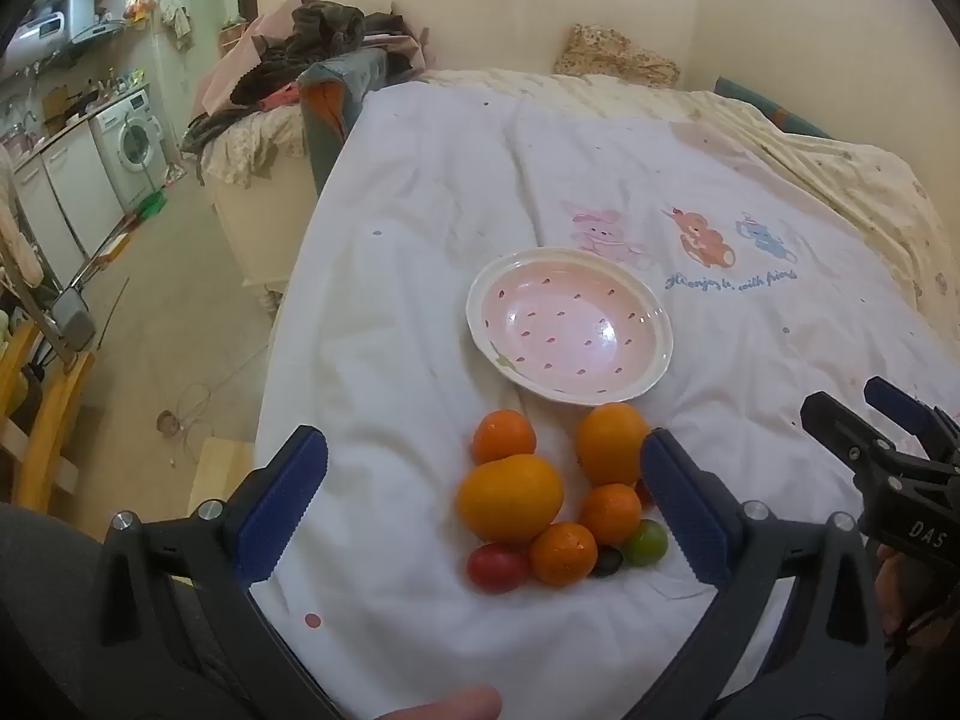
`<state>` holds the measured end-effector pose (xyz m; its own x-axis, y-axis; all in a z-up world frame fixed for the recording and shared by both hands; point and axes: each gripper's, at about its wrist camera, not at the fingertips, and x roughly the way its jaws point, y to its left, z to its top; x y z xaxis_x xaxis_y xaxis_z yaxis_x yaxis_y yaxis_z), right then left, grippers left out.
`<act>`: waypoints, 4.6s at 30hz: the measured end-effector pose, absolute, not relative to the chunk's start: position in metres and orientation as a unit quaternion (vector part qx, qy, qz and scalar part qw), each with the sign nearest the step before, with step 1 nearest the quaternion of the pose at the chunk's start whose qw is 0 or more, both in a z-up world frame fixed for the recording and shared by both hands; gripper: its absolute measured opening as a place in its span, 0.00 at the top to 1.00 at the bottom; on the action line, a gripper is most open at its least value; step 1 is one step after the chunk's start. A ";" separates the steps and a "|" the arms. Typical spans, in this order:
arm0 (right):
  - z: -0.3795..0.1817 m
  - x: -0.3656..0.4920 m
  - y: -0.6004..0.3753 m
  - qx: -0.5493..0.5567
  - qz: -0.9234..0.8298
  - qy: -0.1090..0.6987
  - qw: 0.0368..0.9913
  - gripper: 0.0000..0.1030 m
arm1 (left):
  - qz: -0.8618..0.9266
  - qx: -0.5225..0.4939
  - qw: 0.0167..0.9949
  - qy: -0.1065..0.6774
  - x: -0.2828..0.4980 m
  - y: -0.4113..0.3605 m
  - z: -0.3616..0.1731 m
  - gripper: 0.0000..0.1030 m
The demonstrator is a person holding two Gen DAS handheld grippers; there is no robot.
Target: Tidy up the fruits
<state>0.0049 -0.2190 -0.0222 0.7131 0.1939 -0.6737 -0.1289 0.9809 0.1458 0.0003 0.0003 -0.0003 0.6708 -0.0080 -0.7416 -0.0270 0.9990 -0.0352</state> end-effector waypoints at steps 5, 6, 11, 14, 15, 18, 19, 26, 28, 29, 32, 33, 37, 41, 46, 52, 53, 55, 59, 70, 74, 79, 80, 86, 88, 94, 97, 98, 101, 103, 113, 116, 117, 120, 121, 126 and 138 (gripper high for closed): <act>-0.023 0.005 -0.220 0.043 0.087 0.369 0.925 0.00 | 0.004 -0.023 0.913 0.406 -0.002 0.004 -0.001 0.00; -0.023 0.005 -0.220 0.043 0.087 0.369 0.924 0.00 | 0.004 -0.023 0.914 0.406 -0.003 0.005 -0.001 0.00; -0.023 0.005 -0.221 0.045 0.087 0.367 0.925 0.00 | 0.006 -0.020 0.913 0.408 -0.001 0.006 -0.003 0.00; -0.023 0.005 -0.220 0.045 0.088 0.369 0.924 0.00 | 0.005 -0.020 0.914 0.406 -0.003 0.008 -0.004 0.00; -0.023 0.005 -0.220 0.045 0.087 0.369 0.924 0.00 | 0.005 -0.019 0.914 0.406 -0.004 0.009 -0.004 0.00; -0.022 0.005 -0.219 0.044 0.086 0.368 0.925 0.00 | 0.006 -0.022 0.912 0.409 -0.001 0.005 -0.002 0.00; -0.022 0.005 -0.219 0.043 0.087 0.368 0.925 0.00 | 0.006 -0.021 0.912 0.409 0.000 0.004 -0.002 0.00; -0.022 0.005 -0.219 0.043 0.087 0.368 0.925 0.00 | 0.007 -0.021 0.912 0.409 0.000 0.005 -0.002 0.00; -0.022 0.005 -0.219 0.042 0.086 0.368 0.925 0.00 | 0.006 -0.021 0.912 0.409 0.000 0.004 -0.002 0.00; -0.022 0.005 -0.220 0.043 0.087 0.368 0.925 0.00 | 0.007 -0.021 0.912 0.409 0.000 0.004 -0.002 0.00; -0.022 0.005 -0.220 0.043 0.087 0.368 0.925 0.00 | 0.008 -0.019 0.913 0.408 0.000 0.006 -0.003 0.00; -0.022 0.005 -0.220 0.043 0.087 0.368 0.925 0.00 | 0.008 -0.019 0.913 0.408 -0.001 0.006 -0.003 0.00; -0.022 0.005 -0.220 0.044 0.086 0.368 0.925 0.00 | 0.008 -0.018 0.913 0.408 -0.001 0.007 -0.004 0.00; -0.022 0.004 -0.220 0.043 0.086 0.368 0.925 0.00 | 0.008 -0.019 0.912 0.409 -0.001 0.007 -0.004 0.00; -0.023 0.004 -0.220 0.042 0.085 0.369 0.925 0.00 | 0.010 -0.016 0.913 0.408 -0.001 0.008 -0.006 0.00; -0.021 0.008 -0.221 0.044 0.085 0.365 0.926 0.00 | 0.011 -0.013 0.912 0.410 0.001 0.005 -0.006 0.00; -0.022 0.003 -0.223 0.047 0.084 0.365 0.926 0.00 | 0.012 -0.013 0.912 0.410 0.001 0.004 -0.006 0.00; -0.022 0.003 -0.223 0.047 0.085 0.366 0.926 0.00 | 0.014 -0.013 0.913 0.408 0.000 0.002 -0.005 0.00; -0.022 0.003 -0.223 0.047 0.084 0.365 0.926 0.00 | 0.014 -0.013 0.913 0.409 0.000 0.002 -0.005 0.00; -0.021 0.003 -0.223 0.046 0.084 0.366 0.926 0.00 | 0.013 -0.019 0.912 0.409 0.000 0.003 -0.005 0.00; -0.021 0.003 -0.223 0.047 0.084 0.366 0.926 0.00 | 0.013 -0.018 0.912 0.409 0.000 0.004 -0.006 0.00; -0.021 0.003 -0.223 0.047 0.084 0.366 0.925 0.00 | 0.013 -0.019 0.912 0.410 0.000 0.005 -0.006 0.00; -0.021 0.003 -0.223 0.047 0.084 0.366 0.926 0.00 | 0.013 -0.019 0.912 0.410 0.000 0.005 -0.006 0.00; -0.021 0.003 -0.223 0.046 0.084 0.366 0.926 0.00 | 0.013 -0.020 0.912 0.409 0.000 0.006 -0.006 0.00; -0.020 0.003 -0.223 0.046 0.084 0.366 0.926 0.00 | 0.013 -0.019 0.912 0.409 0.000 0.006 -0.006 0.00; -0.020 0.003 -0.223 0.047 0.084 0.366 0.925 0.00 | 0.013 -0.019 0.912 0.409 0.000 0.006 -0.006 0.00; -0.021 0.003 -0.223 0.046 0.084 0.366 0.926 0.00 | 0.013 -0.020 0.912 0.409 0.000 0.006 -0.006 0.00; -0.021 0.003 -0.223 0.046 0.084 0.366 0.926 0.00 | 0.013 -0.020 0.912 0.409 0.000 0.006 -0.006 0.00; -0.020 0.003 -0.223 0.046 0.084 0.366 0.926 0.00 | 0.014 -0.021 0.912 0.409 0.001 0.005 -0.005 0.00; -0.020 0.002 -0.223 0.046 0.082 0.367 0.925 0.00 | 0.017 -0.020 0.912 0.410 0.001 0.005 -0.005 0.00; 0.006 0.022 -0.234 0.045 0.125 0.385 0.913 0.00 | 0.035 -0.013 0.893 0.449 0.017 0.009 -0.004 0.00; 0.004 0.037 -0.236 0.039 0.128 0.409 0.903 0.00 | 0.039 -0.019 0.880 0.473 0.026 0.013 -0.008 0.00; 0.002 0.043 -0.237 0.036 0.126 0.419 0.898 0.00 | 0.042 -0.019 0.875 0.481 0.030 0.014 -0.010 0.00; -0.007 0.057 -0.238 0.045 0.131 0.450 0.882 0.00 | 0.054 -0.013 0.859 0.509 0.040 0.019 -0.018 0.00; -0.011 0.062 -0.241 0.058 0.136 0.460 0.876 0.00 | 0.060 -0.013 0.850 0.522 0.046 0.022 -0.022 0.00; -0.039 0.078 -0.247 0.094 0.136 0.497 0.852 0.00 | 0.060 -0.026 0.812 0.579 0.061 0.028 -0.041 0.00; -0.069 0.091 -0.266 0.149 0.118 0.528 0.827 0.00 | 0.012 -0.082 0.724 0.685 0.083 0.004 -0.104 0.17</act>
<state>0.0907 -0.2657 -0.0687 0.4139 0.3524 -0.8393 -0.0372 0.9278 0.3713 0.0825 0.0038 -0.1040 0.0613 -0.0949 -0.9936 -0.1296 0.9863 -0.1022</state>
